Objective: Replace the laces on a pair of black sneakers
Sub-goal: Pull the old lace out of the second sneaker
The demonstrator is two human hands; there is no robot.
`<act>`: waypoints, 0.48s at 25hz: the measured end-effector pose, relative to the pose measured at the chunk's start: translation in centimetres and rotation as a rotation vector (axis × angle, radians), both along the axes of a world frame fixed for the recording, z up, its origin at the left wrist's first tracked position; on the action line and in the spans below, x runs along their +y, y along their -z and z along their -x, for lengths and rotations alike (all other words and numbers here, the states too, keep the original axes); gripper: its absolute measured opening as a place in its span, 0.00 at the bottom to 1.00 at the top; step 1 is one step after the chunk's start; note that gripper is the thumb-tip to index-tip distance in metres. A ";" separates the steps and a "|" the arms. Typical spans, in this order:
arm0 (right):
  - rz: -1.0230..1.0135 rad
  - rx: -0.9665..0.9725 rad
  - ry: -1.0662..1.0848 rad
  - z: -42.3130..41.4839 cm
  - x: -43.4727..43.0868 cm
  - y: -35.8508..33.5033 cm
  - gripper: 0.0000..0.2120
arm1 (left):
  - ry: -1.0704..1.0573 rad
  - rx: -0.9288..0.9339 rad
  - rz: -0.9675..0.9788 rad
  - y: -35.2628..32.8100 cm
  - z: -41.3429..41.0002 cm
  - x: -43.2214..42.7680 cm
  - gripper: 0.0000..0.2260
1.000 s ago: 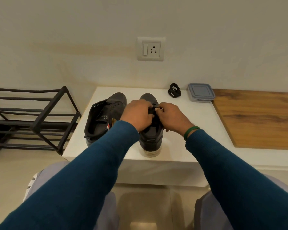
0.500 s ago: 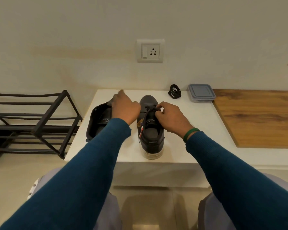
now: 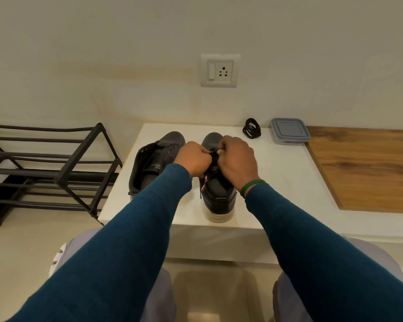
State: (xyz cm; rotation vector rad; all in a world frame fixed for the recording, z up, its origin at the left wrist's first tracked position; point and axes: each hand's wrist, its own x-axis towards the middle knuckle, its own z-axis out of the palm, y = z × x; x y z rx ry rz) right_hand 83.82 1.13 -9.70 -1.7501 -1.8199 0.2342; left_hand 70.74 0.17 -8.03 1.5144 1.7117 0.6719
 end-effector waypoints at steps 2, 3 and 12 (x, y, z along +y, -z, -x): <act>0.188 0.443 0.171 -0.8 0.9 -0.2 0.06 | -0.008 -0.015 0.004 0.2 0.2 0.0 0.11; 0.269 0.514 0.201 -1.3 1.3 -0.2 0.05 | -0.007 -0.013 -0.004 0.3 0.2 0.0 0.11; 0.029 -0.484 -0.191 -0.3 0.0 -0.2 0.11 | 0.034 0.021 -0.017 0.4 0.4 0.4 0.11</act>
